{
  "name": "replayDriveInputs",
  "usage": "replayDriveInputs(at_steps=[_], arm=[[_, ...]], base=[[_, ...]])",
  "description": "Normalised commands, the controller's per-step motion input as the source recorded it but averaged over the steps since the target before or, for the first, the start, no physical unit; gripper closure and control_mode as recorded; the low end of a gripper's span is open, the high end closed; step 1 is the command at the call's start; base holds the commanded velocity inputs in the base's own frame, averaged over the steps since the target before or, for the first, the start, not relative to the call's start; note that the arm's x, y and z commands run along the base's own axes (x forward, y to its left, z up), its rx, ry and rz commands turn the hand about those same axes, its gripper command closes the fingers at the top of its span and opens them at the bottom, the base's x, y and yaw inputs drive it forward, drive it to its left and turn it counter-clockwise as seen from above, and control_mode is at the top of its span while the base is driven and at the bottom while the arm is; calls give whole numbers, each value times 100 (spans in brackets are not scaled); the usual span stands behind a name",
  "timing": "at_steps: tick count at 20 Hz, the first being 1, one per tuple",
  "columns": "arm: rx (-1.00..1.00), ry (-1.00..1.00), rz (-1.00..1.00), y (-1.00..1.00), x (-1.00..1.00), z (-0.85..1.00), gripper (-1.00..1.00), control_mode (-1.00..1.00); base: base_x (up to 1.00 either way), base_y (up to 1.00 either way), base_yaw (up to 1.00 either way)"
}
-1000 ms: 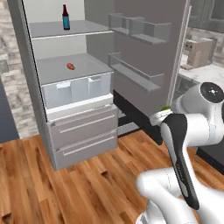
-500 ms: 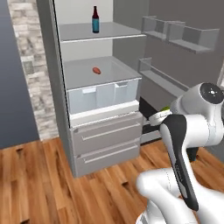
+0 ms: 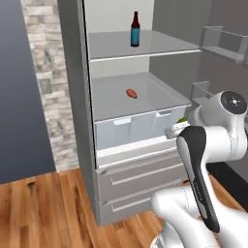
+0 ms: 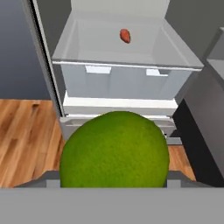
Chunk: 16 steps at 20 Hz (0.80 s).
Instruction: Place the beer on the top shelf of the fridge to keep it out of children's reach, and place the sweet potato and lime on lower shelves for easy access.
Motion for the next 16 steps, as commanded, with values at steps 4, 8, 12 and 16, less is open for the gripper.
replayDriveInputs(at_steps=[4, 8, 12, 16], arm=[[0, 0, 0, 0, 0, 0, 100, 100], [0, 0, 0, 0, 0, 0, 100, 100], [0, 0, 0, 0, 0, 0, 100, 100], [0, 0, 0, 0, 0, 0, 100, 100]], base=[[96, -13, 12], [83, -33, 12], [77, -41, 14], [67, -37, 14]])
